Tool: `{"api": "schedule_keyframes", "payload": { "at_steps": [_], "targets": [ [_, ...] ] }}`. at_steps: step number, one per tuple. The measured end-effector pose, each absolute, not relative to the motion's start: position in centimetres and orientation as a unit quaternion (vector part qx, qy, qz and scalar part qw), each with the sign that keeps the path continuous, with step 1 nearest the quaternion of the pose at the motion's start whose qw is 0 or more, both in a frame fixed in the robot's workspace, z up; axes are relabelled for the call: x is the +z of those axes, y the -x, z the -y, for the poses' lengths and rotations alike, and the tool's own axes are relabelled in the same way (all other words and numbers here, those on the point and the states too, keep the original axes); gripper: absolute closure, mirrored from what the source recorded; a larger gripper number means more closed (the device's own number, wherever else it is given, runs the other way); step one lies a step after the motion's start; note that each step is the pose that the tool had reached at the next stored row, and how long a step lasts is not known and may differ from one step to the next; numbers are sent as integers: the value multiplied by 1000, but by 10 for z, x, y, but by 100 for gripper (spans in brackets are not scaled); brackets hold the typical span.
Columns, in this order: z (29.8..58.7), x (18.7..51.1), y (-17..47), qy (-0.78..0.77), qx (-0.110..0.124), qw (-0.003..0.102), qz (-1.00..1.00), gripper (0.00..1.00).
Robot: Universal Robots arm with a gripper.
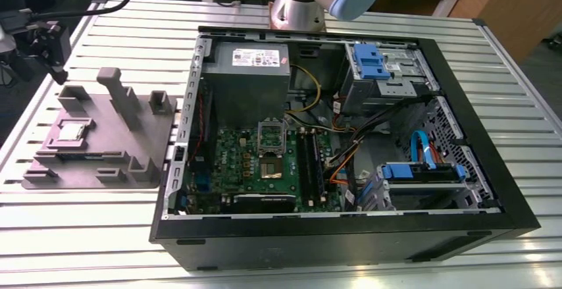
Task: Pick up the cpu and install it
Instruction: 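Pick up the cpu and move it towards the insertion slot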
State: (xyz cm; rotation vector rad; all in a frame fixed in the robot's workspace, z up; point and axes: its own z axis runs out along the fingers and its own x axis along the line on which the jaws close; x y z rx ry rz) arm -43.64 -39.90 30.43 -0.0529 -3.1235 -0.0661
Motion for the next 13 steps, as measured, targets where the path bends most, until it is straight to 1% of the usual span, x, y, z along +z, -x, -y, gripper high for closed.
{"api": "schedule_keyframes", "payload": {
  "at_steps": [13],
  "targets": [
    [399, 301, 437, 17, -21, 8, 1000, 47]
  ]
}}
